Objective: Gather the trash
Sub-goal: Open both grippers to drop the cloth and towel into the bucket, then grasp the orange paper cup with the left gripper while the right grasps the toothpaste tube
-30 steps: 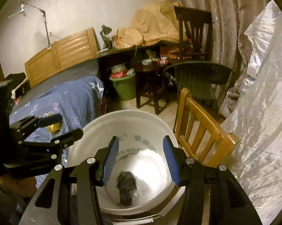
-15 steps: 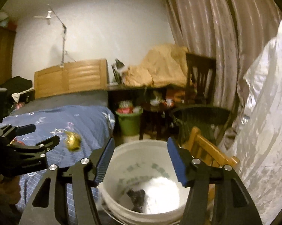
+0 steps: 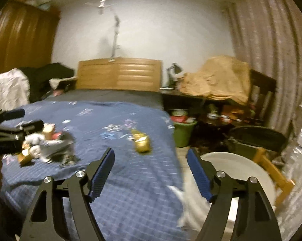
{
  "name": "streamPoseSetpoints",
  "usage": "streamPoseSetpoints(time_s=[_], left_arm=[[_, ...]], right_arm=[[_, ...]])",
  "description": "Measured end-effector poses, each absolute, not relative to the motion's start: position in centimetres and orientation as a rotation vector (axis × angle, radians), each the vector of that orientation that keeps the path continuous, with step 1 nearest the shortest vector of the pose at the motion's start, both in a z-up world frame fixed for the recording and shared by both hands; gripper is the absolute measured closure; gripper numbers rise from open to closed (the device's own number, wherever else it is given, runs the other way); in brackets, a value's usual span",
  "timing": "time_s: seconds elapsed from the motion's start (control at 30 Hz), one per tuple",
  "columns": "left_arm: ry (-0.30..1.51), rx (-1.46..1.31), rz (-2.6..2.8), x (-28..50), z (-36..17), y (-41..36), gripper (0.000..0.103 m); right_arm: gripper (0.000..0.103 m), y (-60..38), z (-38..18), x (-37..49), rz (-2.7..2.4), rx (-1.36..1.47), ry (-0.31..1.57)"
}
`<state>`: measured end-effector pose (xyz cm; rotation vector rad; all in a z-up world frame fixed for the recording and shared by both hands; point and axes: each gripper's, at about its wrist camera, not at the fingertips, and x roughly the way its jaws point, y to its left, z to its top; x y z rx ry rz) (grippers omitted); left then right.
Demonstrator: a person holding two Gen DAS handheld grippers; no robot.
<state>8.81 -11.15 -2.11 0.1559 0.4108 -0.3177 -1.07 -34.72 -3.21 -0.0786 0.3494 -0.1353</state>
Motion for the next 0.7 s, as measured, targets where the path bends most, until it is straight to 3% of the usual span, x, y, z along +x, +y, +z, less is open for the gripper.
streamPoseSetpoints(time_s=[0.43, 0.7], left_arm=[[0.677, -0.085, -0.028, 12.6, -6.4, 7.5, 0.012], [0.811, -0.056, -0.069, 16.8, -9.8, 9.0, 0.012]], right_arm=[[0.02, -23.5, -5.5, 7.3, 0.267, -0.291, 0.485], [0.016, -17.2, -6.6, 13.0, 0.401, -0.733, 0.531]])
